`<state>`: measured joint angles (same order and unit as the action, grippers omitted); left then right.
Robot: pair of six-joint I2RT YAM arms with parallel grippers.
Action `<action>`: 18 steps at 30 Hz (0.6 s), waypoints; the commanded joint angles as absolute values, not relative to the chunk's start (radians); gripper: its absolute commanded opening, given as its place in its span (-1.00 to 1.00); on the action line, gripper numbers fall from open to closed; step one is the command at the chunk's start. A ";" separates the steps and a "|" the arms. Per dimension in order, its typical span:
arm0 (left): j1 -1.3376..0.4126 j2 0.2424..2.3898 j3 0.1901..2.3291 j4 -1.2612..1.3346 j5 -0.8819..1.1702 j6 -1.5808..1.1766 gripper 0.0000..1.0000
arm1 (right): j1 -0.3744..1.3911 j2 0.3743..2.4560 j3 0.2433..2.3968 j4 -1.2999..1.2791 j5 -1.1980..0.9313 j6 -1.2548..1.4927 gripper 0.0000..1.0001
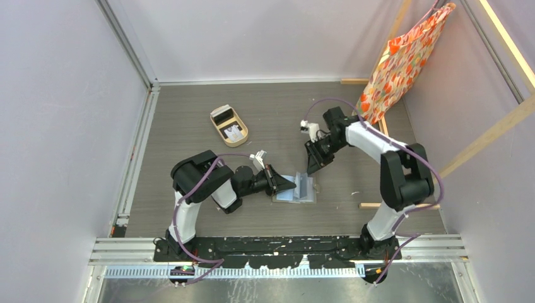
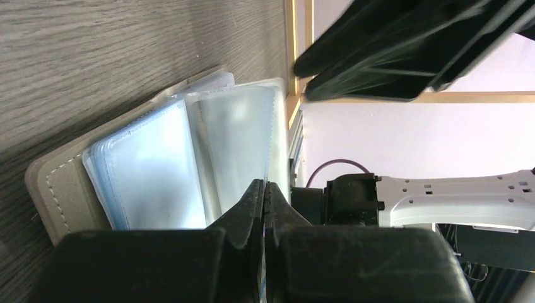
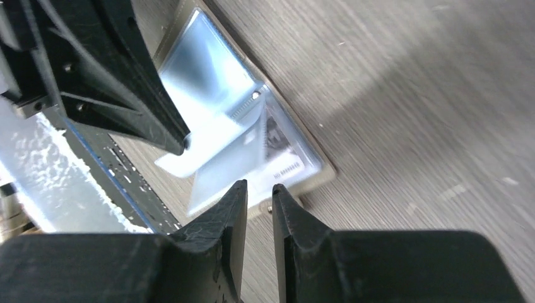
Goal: Put the credit cards into the card holder
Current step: Turn over the card slot in the card holder.
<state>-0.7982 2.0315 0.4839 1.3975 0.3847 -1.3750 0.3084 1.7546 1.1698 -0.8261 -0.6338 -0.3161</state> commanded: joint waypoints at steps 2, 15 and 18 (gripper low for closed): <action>-0.794 2.042 0.493 1.431 0.371 -1.348 -0.99 | 0.258 1.561 1.160 -0.833 -0.613 -0.391 -0.45; -0.795 1.973 0.451 1.431 0.345 -1.319 -0.99 | 0.383 1.650 1.121 -0.865 -0.684 -0.555 -0.52; -0.794 1.946 0.428 1.431 0.327 -1.313 -0.99 | 0.394 1.691 1.118 -0.864 -0.641 -0.562 -0.53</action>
<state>-0.7982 2.0083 0.4557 1.3945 0.3614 -1.3491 0.3855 1.6650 1.1179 -0.8574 -0.6872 -0.5217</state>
